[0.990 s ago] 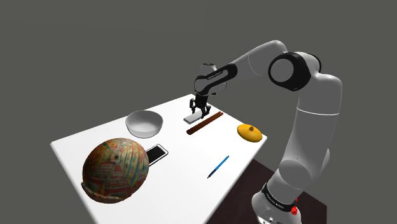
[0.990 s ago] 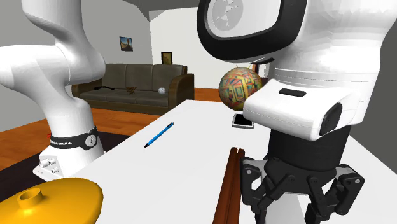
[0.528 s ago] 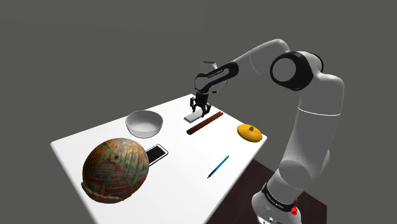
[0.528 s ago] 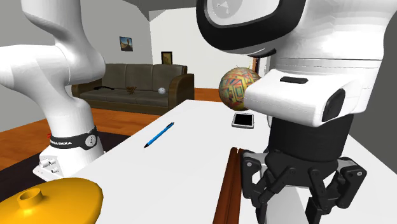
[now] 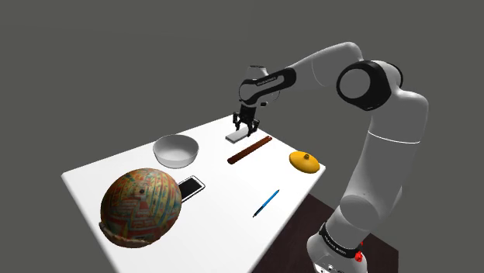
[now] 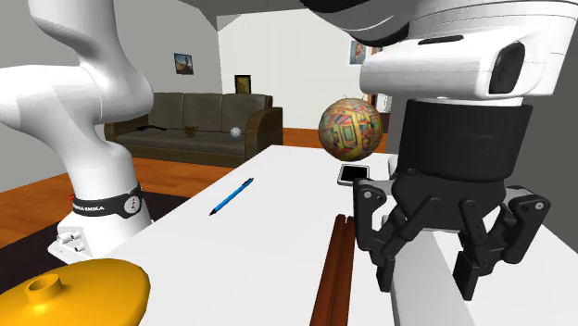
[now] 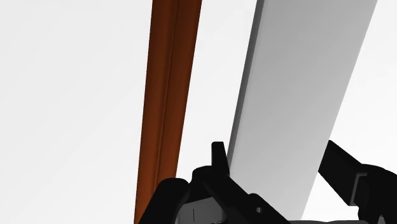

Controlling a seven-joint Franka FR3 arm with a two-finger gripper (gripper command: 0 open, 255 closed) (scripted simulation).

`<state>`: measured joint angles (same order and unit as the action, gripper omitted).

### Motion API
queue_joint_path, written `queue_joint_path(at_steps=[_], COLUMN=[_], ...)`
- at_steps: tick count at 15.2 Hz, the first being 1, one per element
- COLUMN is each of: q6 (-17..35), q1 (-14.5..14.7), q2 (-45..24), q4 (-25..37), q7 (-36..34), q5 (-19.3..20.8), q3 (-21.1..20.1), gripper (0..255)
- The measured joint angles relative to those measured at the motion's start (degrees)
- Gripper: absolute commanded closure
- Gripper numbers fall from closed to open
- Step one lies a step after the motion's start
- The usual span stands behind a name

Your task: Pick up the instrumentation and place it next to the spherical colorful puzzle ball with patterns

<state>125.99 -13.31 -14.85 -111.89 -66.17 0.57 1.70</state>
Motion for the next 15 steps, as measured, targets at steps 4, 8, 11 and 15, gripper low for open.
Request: queue_joint_path(at_steps=[4, 8, 11, 15], q6=[-2.78, -5.53, -7.66, -10.41], q1=[0.0, -0.05, 0.01, -0.03], q2=[1.53, 2.72, 3.54, 4.45], q4=[1.26, 2.81, 4.12, 5.97], q7=[0.03, 0.15, 0.08, 0.18], q5=[0.02, 0.04, 0.07, 0.07], q3=[0.02, 0.06, 0.03, 0.06], gripper=[255, 255, 255, 255])
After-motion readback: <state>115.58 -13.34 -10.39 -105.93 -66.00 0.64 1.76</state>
